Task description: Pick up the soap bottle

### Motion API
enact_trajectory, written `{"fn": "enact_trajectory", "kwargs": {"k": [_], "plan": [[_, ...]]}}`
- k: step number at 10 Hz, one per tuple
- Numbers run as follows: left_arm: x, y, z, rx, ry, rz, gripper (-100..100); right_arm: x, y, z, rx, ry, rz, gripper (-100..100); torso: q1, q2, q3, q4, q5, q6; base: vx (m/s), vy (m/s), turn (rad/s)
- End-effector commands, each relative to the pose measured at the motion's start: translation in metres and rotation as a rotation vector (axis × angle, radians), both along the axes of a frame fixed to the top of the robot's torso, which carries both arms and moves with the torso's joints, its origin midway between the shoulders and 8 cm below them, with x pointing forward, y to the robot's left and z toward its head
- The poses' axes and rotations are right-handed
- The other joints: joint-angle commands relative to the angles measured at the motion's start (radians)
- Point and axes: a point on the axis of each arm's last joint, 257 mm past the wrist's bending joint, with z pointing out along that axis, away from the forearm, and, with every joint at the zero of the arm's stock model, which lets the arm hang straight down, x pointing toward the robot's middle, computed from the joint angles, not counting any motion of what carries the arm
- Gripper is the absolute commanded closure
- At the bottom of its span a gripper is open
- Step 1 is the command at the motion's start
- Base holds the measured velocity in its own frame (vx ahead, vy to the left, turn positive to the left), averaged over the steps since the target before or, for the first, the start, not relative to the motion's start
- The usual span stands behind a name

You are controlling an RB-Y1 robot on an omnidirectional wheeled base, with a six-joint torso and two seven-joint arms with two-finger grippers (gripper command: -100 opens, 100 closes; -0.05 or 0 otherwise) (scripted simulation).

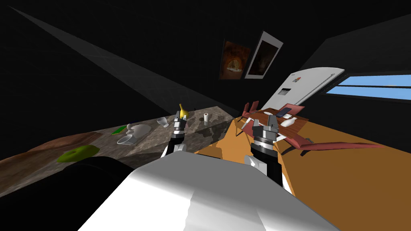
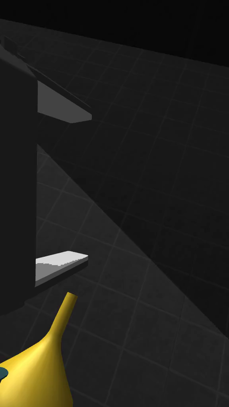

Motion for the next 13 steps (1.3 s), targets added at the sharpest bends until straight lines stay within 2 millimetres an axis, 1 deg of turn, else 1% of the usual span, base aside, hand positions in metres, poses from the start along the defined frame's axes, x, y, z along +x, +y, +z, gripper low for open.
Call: {"fn": "enact_trajectory", "kwargs": {"k": [1, 4, 7, 10, 11, 12, 13], "plan": [[0.004, -0.001, -0.004, 0.029, 0.024, -0.011, -100, 0.0, 0.0, 0.0, 0.0, 0.0, 0.0, 0, 0.0, 0.0, 0.0, 0.0, 0.0, 0.0, -0.006, -0.005, -0.006], [0.016, 0.002, -0.014, 0.094, 0.097, -0.025, -100, 0.0, 0.0, 0.0, 0.0, 0.0, 0.0, 0, -0.001, 0.001, 0.001, 0.0, 0.0, 0.0, -0.018, -0.016, -0.009], [0.024, 0.005, -0.022, 0.113, 0.147, -0.024, -100, 0.0, 0.0, 0.0, 0.0, 0.0, 0.0, 0, -0.001, 0.001, 0.001, 0.0, 0.0, 0.0, -0.016, -0.012, -0.005], [0.035, 0.012, -0.029, 0.152, 0.209, -0.018, -100, 0.0, 0.0, 0.0, 0.0, 0.0, 0.0, 0, -0.001, 0.001, 0.0, 0.0, 0.0, 0.0, -0.014, -0.014, -0.009], [0.037, 0.013, -0.035, 0.15, 0.234, -0.017, -100, 0.0, 0.0, 0.0, 0.0, 0.0, 0.0, 0, -0.001, 0.001, 0.001, 0.0, 0.0, 0.0, -0.013, -0.014, -0.005], [0.041, 0.017, -0.034, 0.17, 0.245, -0.012, -100, 0.0, 0.0, 0.0, 0.0, 0.0, 0.0, 0, -0.001, 0.001, 0.0, 0.0, 0.0, 0.0, -0.017, -0.016, -0.013], [0.044, 0.018, -0.041, 0.167, 0.273, -0.011, -100, 0.0, 0.0, 0.0, 0.0, 0.0, 0.0, 0, -0.001, 0.001, 0.001, 0.0, 0.0, 0.0, -0.017, -0.012, -0.008]]}}
